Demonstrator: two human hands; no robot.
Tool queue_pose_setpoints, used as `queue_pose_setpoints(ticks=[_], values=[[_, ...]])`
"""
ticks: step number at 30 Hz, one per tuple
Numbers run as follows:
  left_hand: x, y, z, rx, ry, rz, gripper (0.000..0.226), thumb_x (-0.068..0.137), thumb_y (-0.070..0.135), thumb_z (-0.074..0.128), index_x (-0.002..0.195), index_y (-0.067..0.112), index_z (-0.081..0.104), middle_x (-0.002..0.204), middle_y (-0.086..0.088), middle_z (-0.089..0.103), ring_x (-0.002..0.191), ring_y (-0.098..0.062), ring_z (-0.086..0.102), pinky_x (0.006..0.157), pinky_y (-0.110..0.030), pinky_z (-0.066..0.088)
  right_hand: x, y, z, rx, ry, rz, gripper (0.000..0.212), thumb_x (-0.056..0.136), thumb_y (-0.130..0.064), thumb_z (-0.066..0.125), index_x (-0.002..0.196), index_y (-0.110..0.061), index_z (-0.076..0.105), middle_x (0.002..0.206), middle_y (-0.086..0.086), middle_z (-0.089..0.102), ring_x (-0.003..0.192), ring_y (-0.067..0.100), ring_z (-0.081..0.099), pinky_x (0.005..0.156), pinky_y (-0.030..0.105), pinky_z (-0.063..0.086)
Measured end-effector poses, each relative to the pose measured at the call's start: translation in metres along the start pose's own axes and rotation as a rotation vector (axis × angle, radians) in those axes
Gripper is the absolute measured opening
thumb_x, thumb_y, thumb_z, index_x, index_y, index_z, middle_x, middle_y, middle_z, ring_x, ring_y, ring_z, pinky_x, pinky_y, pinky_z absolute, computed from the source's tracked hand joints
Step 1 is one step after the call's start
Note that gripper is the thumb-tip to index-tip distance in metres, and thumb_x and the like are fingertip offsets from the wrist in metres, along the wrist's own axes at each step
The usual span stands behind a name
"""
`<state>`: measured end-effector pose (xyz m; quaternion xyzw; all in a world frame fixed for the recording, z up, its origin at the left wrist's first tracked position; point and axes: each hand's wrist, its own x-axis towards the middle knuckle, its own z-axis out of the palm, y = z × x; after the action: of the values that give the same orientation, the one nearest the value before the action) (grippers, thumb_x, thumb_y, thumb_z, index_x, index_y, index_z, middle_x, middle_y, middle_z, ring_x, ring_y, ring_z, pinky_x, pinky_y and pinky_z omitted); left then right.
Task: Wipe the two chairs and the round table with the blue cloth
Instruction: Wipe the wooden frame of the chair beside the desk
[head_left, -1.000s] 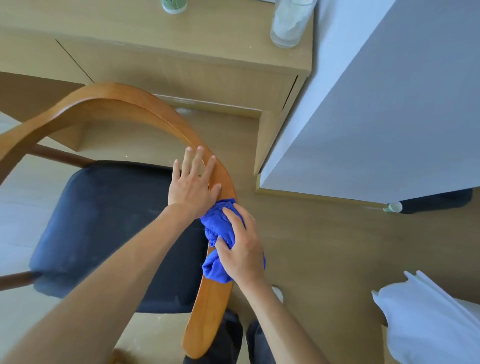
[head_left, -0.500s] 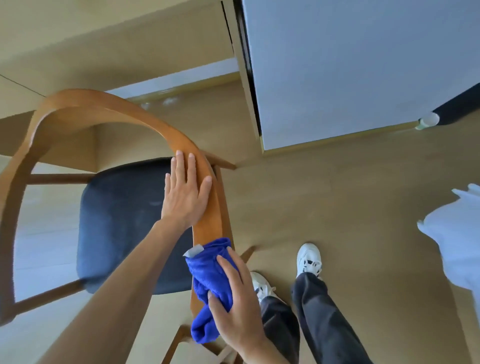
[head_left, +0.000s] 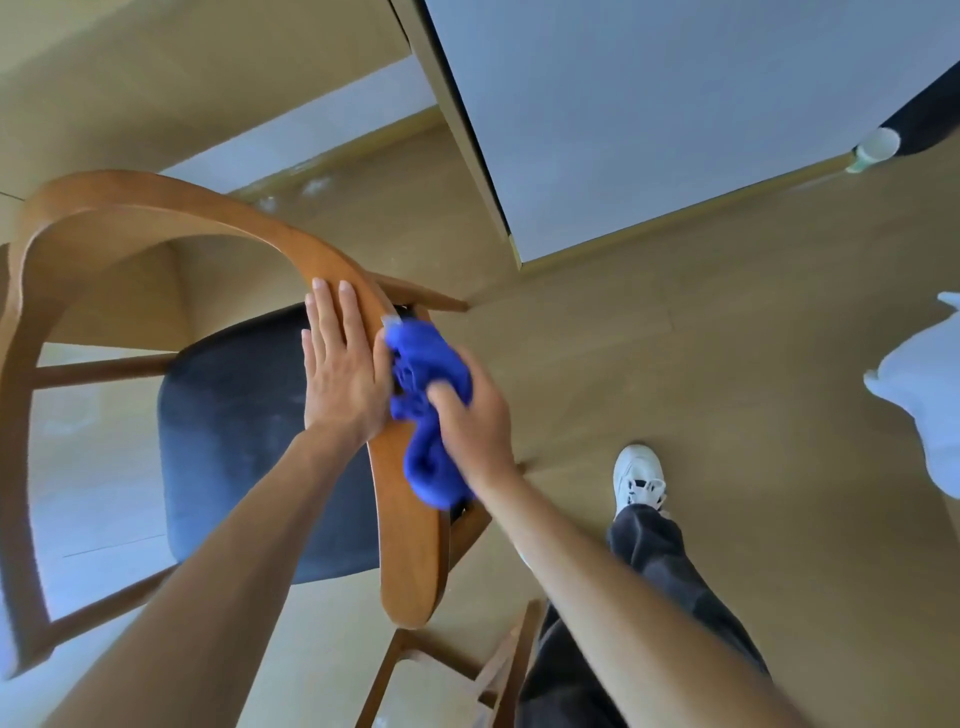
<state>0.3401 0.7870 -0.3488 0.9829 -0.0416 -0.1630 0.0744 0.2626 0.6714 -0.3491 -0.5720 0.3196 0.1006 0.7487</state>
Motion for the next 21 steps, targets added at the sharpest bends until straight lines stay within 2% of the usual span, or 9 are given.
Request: queue_pose_setpoints(ticks=[2,4,7,9,12,14,15,18,21], values=[[0.000,0.000,0.000,0.015,0.002,0.000,0.075,0.101,0.035,0.039,0.153,0.013,-0.011,0.160,-0.006,-0.020,0.147,-0.022,-0.018,0.120,-0.041,-0.004,0.038,-0.029,0.009,-0.057,-0.070,-0.028,0.032,0.070,-0.025,0.047,0.092,-0.043,0.063,0.089,-0.021,0.069,0.084,-0.004,0.063,0.075,0.023,0.049],[0.000,0.000,-0.001,0.007,0.006,-0.005,0.077,0.100,0.034,0.042,0.153,0.012,-0.010,0.160,-0.007,-0.019,0.147,-0.023,-0.017,0.120,-0.041,-0.004,0.042,-0.036,0.012,-0.084,-0.059,-0.037,0.033,0.070,-0.024,0.048,0.094,-0.041,0.063,0.089,-0.021,0.069,0.084,-0.005,0.063,0.074,0.021,0.048],[0.000,0.000,0.001,0.010,0.013,-0.004,0.073,0.102,0.038,0.036,0.153,0.015,-0.011,0.160,-0.005,-0.019,0.147,-0.021,-0.018,0.121,-0.042,-0.004,-0.014,-0.005,-0.003,-0.044,0.017,-0.033,0.041,0.075,-0.018,0.053,0.112,-0.032,0.061,0.106,-0.007,0.067,0.097,0.010,0.064,0.086,0.038,0.053],[0.000,0.000,0.002,-0.043,0.039,-0.005,0.066,0.102,0.046,0.020,0.153,0.017,-0.009,0.161,-0.003,-0.016,0.148,-0.020,-0.016,0.121,-0.043,-0.005,-0.068,0.026,-0.016,0.077,0.020,0.069,0.044,0.078,-0.009,0.053,0.116,-0.030,0.059,0.108,0.002,0.068,0.094,0.022,0.067,0.083,0.045,0.054],[-0.001,-0.003,0.005,-0.047,0.069,0.011,0.067,0.099,0.054,0.009,0.153,0.020,-0.010,0.161,-0.001,-0.015,0.148,-0.018,-0.015,0.119,-0.039,-0.007,-0.134,0.061,-0.017,0.172,-0.035,0.157,0.052,0.084,0.005,0.052,0.123,-0.029,0.054,0.105,-0.006,0.069,0.083,0.018,0.070,0.074,0.027,0.056],[-0.001,-0.005,0.007,-0.043,0.086,0.011,0.066,0.099,0.056,0.007,0.153,0.022,-0.011,0.162,0.000,-0.014,0.148,-0.018,-0.014,0.118,-0.039,-0.007,-0.154,0.073,-0.013,0.157,-0.012,0.199,0.050,0.081,0.004,0.057,0.120,-0.028,0.052,0.094,-0.017,0.070,0.076,0.004,0.069,0.067,0.012,0.051],[0.000,-0.006,0.007,-0.044,0.089,0.008,0.066,0.099,0.056,0.006,0.153,0.023,-0.012,0.162,0.000,-0.014,0.148,-0.018,-0.015,0.118,-0.038,-0.007,-0.153,0.074,-0.011,0.160,0.011,0.222,0.047,0.078,0.000,0.059,0.116,-0.028,0.052,0.090,-0.019,0.070,0.076,0.001,0.068,0.066,0.011,0.051],[-0.001,-0.004,0.008,-0.062,0.090,0.005,0.065,0.099,0.053,0.007,0.153,0.023,-0.012,0.161,0.001,-0.016,0.148,-0.017,-0.016,0.119,-0.037,-0.008,-0.131,0.065,-0.011,0.084,0.067,0.227,0.041,0.078,-0.012,0.059,0.110,-0.037,0.056,0.099,-0.007,0.071,0.090,0.013,0.069,0.078,0.030,0.056],[-0.002,-0.002,0.007,-0.104,0.102,0.007,0.064,0.099,0.049,0.008,0.154,0.020,-0.006,0.161,-0.001,-0.015,0.148,-0.017,-0.015,0.119,-0.035,-0.009,-0.084,0.041,-0.006,0.062,0.069,0.125,0.045,0.070,-0.022,0.054,0.113,-0.035,0.059,0.111,0.001,0.066,0.096,0.027,0.067,0.084,0.046,0.055]])
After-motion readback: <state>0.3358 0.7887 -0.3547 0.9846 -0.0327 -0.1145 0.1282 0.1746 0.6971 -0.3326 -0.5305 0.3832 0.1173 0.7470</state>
